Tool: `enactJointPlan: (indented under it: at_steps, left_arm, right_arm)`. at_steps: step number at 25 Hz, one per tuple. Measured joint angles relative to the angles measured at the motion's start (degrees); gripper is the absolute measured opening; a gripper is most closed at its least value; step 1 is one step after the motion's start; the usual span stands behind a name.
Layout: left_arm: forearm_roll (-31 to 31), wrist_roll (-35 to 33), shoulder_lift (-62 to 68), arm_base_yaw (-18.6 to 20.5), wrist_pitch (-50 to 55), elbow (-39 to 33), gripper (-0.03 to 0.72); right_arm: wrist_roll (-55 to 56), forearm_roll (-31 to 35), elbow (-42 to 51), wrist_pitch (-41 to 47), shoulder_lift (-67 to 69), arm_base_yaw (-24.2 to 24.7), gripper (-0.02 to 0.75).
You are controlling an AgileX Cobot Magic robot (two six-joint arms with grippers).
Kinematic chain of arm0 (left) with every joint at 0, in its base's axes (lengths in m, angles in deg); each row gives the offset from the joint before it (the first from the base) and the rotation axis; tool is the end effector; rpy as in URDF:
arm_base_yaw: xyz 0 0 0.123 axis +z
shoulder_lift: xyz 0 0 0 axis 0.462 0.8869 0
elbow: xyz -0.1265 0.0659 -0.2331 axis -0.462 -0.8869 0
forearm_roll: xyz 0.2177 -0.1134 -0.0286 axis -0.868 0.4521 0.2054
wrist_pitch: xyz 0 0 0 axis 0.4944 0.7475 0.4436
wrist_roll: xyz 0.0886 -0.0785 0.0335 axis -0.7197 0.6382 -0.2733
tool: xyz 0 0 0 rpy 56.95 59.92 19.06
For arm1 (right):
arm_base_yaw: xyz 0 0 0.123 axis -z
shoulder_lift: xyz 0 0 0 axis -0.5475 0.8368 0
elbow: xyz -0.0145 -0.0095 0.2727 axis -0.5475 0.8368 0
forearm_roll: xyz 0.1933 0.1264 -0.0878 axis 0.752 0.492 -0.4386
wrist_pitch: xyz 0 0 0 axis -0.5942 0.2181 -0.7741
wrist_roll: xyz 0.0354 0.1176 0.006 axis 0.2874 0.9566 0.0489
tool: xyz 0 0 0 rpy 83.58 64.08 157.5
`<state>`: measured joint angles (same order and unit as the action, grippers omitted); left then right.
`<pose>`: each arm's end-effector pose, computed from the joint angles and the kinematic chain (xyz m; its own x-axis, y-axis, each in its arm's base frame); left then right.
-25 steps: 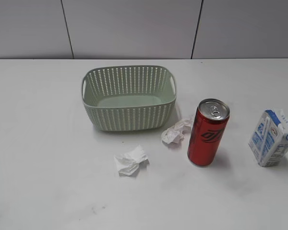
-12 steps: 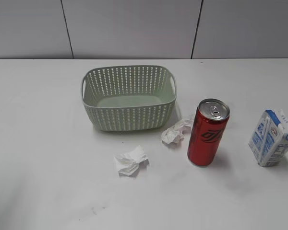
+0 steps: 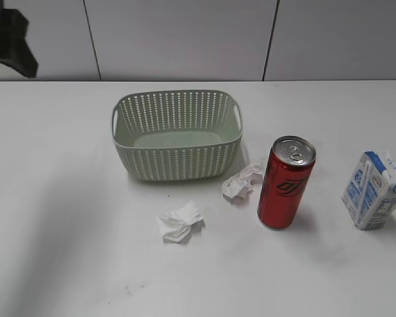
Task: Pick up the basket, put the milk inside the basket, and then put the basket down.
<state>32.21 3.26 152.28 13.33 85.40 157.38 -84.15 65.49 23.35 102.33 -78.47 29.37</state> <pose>0.3120 -0.0883 0.2816 -0.8785 0.0809 -0.4708 0.1603 0.9784 -0.1309 0.0439 0.0133 0.2484 -0.4072 -0.0972 -0.9082 -0.1723 0.9846 -0.0282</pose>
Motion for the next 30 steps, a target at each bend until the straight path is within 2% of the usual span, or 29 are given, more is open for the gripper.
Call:
enactJointPlan:
  at_steps: [7,13,19,30]
  left_arm:
    - [0.1,6.55,15.74,-6.59,7.2,14.99,0.552]
    - [-2.17,12.79,24.72,-10.55,10.02,22.42,0.55]
    - [-2.6,18.46,30.81,-12.09,9.64,24.05,0.505]
    - [-7.35,24.44,38.37,-12.15,5.12,24.28,0.498]
  right_arm:
    - [2.41,-1.79,0.0,0.0,0.0,0.0,0.571]
    - [2.6,-1.85,0.0,0.0,0.0,0.0,0.571]
    - [2.81,-1.85,0.0,0.0,0.0,0.0,0.571]
    - [2.92,-1.92,0.0,0.0,0.0,0.0,0.571]
